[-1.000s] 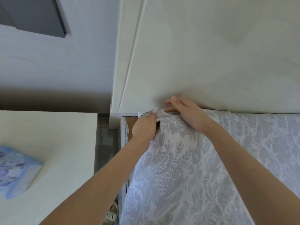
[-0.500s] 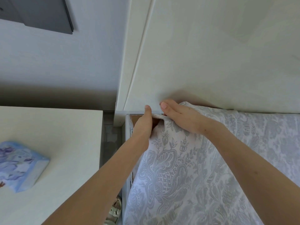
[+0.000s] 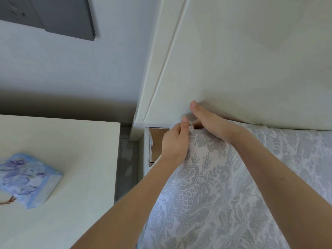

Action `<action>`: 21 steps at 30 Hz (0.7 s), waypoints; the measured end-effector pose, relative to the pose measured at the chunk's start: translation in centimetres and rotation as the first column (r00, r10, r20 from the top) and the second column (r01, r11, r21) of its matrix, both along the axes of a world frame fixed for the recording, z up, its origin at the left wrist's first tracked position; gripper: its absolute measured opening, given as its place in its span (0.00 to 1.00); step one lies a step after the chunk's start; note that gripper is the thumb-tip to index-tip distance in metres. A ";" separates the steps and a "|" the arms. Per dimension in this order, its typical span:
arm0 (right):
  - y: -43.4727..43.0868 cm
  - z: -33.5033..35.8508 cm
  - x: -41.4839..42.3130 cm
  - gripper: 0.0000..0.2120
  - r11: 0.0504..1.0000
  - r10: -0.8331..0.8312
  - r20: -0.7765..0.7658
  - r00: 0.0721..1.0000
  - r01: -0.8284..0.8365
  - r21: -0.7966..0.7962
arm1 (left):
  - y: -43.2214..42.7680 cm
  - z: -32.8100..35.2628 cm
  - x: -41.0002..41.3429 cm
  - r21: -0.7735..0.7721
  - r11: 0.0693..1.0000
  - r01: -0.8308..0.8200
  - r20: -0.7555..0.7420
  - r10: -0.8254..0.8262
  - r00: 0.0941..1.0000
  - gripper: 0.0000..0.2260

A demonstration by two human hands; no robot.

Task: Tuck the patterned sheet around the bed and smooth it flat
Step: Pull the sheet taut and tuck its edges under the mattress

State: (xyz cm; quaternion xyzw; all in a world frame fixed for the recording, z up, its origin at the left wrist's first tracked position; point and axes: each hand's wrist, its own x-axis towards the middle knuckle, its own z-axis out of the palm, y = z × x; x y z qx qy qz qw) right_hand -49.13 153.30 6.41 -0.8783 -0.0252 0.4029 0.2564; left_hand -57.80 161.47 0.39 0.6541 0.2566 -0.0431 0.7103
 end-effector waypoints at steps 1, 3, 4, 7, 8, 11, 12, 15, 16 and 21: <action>0.2 -0.4 -0.1 0.32 1.000 0.005 0.054 0.999 -0.005 -0.006 | 0.2 0.3 0.3 0.034 0.999 0.017 -0.003 -0.017 1.000 0.25; 0.5 -1.2 -0.7 0.26 0.998 0.065 0.236 0.969 -0.058 -0.035 | 0.3 0.8 1.0 0.117 0.989 0.088 -0.032 -0.085 0.996 0.28; 0.7 -1.7 -1.2 0.23 0.996 0.089 0.359 0.929 -0.075 -0.052 | 0.5 0.8 1.3 0.142 0.981 0.131 -0.059 -0.123 0.991 0.30; 0.1 -1.3 -3.2 0.23 0.999 -0.026 0.730 0.683 0.046 -0.007 | 1.2 -0.2 2.1 0.130 0.961 0.244 -0.164 -0.222 0.961 0.32; -0.6 -1.0 -3.4 0.25 0.996 -0.056 0.797 0.601 0.095 -0.002 | 1.3 -0.7 2.5 0.126 0.952 0.281 -0.186 -0.255 0.949 0.34; -3.4 -1.4 -2.2 0.32 0.978 0.004 0.720 0.694 0.146 -0.146 | 1.2 -1.7 3.5 0.146 0.917 0.372 -0.226 -0.335 0.915 0.37; -3.9 -1.9 -1.5 0.32 0.985 -0.032 0.594 0.804 0.127 -0.119 | 1.3 -1.9 3.7 0.135 0.916 0.379 -0.234 -0.342 0.910 0.37; -2.9 -3.2 0.0 0.33 0.990 -0.025 0.218 0.976 0.055 -0.130 | 1.9 -3.6 4.2 -0.047 0.948 0.314 -0.266 -0.315 0.911 0.38; -2.1 -3.6 0.3 0.33 0.986 0.020 0.175 0.984 0.010 -0.168 | 2.4 -4.3 4.1 -0.169 0.951 0.260 -0.273 -0.298 0.915 0.37; 0.5 -6.5 0.8 0.34 0.936 0.165 0.251 0.954 -0.071 -0.346 | 4.2 -7.6 3.5 -0.504 0.863 0.029 -0.359 -0.240 0.902 0.33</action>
